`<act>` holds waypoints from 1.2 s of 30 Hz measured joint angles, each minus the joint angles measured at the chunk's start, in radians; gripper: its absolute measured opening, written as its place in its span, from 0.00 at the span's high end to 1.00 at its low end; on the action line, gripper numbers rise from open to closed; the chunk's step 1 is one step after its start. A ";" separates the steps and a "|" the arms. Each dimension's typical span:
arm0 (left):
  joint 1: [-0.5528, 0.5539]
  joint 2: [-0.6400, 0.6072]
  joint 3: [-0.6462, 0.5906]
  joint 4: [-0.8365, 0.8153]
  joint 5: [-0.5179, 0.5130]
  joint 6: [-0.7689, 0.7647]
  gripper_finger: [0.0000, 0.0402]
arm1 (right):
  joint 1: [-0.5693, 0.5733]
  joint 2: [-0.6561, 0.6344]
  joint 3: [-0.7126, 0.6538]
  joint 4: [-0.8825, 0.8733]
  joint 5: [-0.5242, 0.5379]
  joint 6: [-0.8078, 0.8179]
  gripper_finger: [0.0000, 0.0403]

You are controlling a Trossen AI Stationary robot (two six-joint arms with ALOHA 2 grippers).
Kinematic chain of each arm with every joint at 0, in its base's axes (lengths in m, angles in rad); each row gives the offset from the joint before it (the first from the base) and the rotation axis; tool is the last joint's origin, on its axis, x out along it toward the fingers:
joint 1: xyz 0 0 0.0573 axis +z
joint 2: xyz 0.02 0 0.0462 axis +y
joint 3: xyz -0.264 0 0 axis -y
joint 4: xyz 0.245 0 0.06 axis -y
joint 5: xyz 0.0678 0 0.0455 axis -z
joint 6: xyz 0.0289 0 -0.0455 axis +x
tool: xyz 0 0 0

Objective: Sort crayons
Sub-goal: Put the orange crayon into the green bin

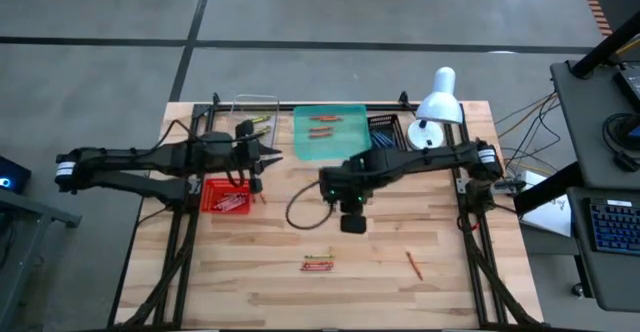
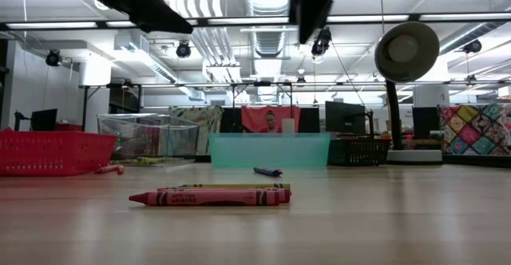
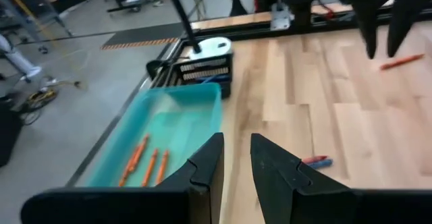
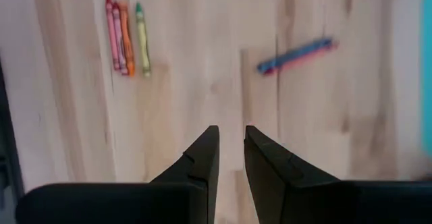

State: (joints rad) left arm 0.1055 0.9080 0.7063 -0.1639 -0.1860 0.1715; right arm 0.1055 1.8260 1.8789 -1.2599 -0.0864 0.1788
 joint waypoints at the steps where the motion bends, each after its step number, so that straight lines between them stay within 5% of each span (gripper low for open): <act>1: 0.000 0.008 0.000 0.013 0.011 0.000 0.86 | 0.008 -0.014 -0.034 0.009 0.000 0.025 0.85; 11: 0.000 0.044 0.000 0.078 0.015 0.011 0.86 | 0.058 -0.220 -0.374 0.133 0.003 0.339 0.85; 21: 0.000 0.039 0.000 0.141 0.013 0.013 0.86 | 0.168 -0.379 -0.692 0.129 -0.036 0.958 0.85; 27: 0.000 0.039 0.000 0.202 0.013 0.048 0.86 | 0.289 -0.385 -0.803 0.145 -0.173 1.201 0.85; 36: 0.000 0.039 0.000 0.263 0.013 0.082 0.86 | 0.406 -0.371 -0.881 0.310 -0.129 1.349 0.81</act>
State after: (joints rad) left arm 0.1055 0.9474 0.7067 0.0990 -0.1734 0.2535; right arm 0.5119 1.4551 0.9978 -0.9495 -0.2157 1.5282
